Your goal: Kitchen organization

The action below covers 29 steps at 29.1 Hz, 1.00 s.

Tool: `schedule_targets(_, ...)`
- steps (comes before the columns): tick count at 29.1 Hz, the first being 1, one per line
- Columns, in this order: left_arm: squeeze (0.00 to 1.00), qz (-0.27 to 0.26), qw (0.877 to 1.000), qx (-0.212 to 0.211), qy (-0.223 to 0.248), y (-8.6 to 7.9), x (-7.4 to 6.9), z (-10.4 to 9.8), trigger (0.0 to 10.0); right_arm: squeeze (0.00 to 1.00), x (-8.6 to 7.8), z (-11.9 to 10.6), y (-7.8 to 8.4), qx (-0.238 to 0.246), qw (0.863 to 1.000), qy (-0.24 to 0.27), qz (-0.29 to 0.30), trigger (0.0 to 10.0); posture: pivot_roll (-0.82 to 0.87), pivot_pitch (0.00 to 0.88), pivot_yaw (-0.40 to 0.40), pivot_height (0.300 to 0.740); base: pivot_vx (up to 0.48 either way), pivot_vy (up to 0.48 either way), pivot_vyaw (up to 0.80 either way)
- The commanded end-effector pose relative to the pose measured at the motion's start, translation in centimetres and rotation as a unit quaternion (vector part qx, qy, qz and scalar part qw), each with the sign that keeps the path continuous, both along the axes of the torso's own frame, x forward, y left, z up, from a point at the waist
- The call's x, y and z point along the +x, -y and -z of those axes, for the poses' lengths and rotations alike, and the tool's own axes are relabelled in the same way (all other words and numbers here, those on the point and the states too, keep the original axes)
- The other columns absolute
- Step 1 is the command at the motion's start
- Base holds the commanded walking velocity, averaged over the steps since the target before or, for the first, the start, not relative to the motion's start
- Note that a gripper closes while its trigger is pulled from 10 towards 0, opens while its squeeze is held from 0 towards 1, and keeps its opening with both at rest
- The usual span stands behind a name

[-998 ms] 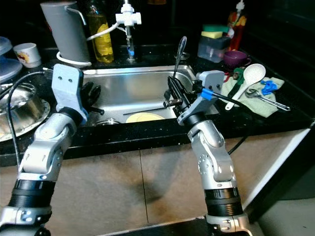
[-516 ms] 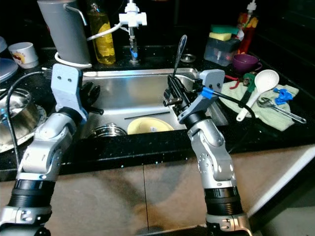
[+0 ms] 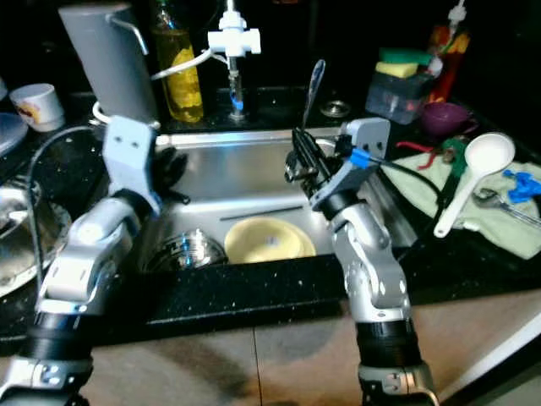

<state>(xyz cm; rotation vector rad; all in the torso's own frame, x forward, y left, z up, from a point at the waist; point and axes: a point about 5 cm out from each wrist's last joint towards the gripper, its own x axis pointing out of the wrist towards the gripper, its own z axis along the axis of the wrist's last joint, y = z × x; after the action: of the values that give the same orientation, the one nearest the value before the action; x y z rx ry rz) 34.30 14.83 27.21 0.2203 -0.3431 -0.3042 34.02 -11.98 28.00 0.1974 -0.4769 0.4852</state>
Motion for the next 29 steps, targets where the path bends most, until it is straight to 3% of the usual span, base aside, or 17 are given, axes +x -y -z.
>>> schedule_targets(1,0.0,0.03,0.999,0.037,-0.006,0.4,-0.3,-0.2,10.0,0.0,0.4,-0.1,-0.1,-0.017,1.0,0.006,-0.003,10.0,-0.02,0.099,-0.024,0.74,0.0,0.0,0.0)
schedule_targets(5,0.0,0.056,0.995,0.078,-0.014,0.8,-0.3,-0.4,10.0,0.0,1.1,0.1,-0.2,-0.042,0.999,-0.002,-0.01,10.0,-0.02,0.104,-0.026,0.74,0.0,0.0,0.0)
schedule_targets(8,0.0,0.107,0.983,0.143,-0.034,0.9,-0.6,-0.2,10.0,0.0,2.1,0.5,-0.6,-0.064,0.997,-0.013,-0.028,10.0,-0.02,0.113,-0.03,0.74,0.0,0.0,0.0)
schedule_targets(9,0.0,0.107,0.983,0.143,-0.034,0.9,-0.6,-0.2,10.0,0.0,2.1,0.5,-0.6,-0.064,0.997,-0.013,-0.028,10.0,-0.02,0.113,-0.03,0.74,0.0,0.0,0.0)
schedule_targets(12,0.0,0.125,0.974,0.184,-0.045,0.6,-0.8,0.0,10.0,0.0,2.8,0.6,-0.9,-0.06,0.997,-0.021,-0.04,10.0,-0.02,0.114,-0.028,0.74,0.0,0.0,0.0)
schedule_targets(14,0.0,0.131,0.968,0.208,-0.058,-0.3,-0.7,-0.3,10.0,0.0,4.2,1.3,-1.7,-0.096,0.993,-0.042,-0.053,10.0,-0.01,0.116,-0.026,0.74,0.0,0.0,0.0)
schedule_targets(15,0.0,0.131,0.968,0.208,-0.058,-0.3,-0.7,-0.3,10.0,0.0,4.2,1.3,-1.7,-0.096,0.993,-0.042,-0.053,10.0,-0.01,0.116,-0.026,0.74,0.0,0.0,0.0)
schedule_targets(19,0.0,0.155,0.962,0.211,-0.078,-1.0,-0.7,-0.7,10.0,0.0,5.7,3.1,-2.9,-0.214,0.971,-0.08,-0.066,10.0,0.0,0.122,-0.028,0.74,0.0,0.0,0.0)
schedule_targets(20,0.0,0.155,0.962,0.211,-0.078,-1.0,-0.7,-0.7,10.0,0.0,5.7,3.1,-2.9,-0.214,0.971,-0.08,-0.066,10.0,0.0,0.122,-0.028,0.74,0.0,0.0,0.0)
schedule_targets(25,0.0,0.191,0.96,0.183,-0.09,-1.0,-1.2,-0.8,10.0,0.0,6.5,3.8,-3.9,-0.304,0.947,-0.09,-0.059,10.0,0.0,0.128,-0.028,0.74,0.0,0.0,0.0)
schedule_targets(29,0.0,0.2,0.955,0.196,-0.101,-1.0,-1.5,-0.4,10.0,0.0,6.6,4.2,-4.4,-0.343,0.934,-0.087,-0.054,10.0,0.01,0.132,-0.031,0.74,0.0,0.0,0.0)
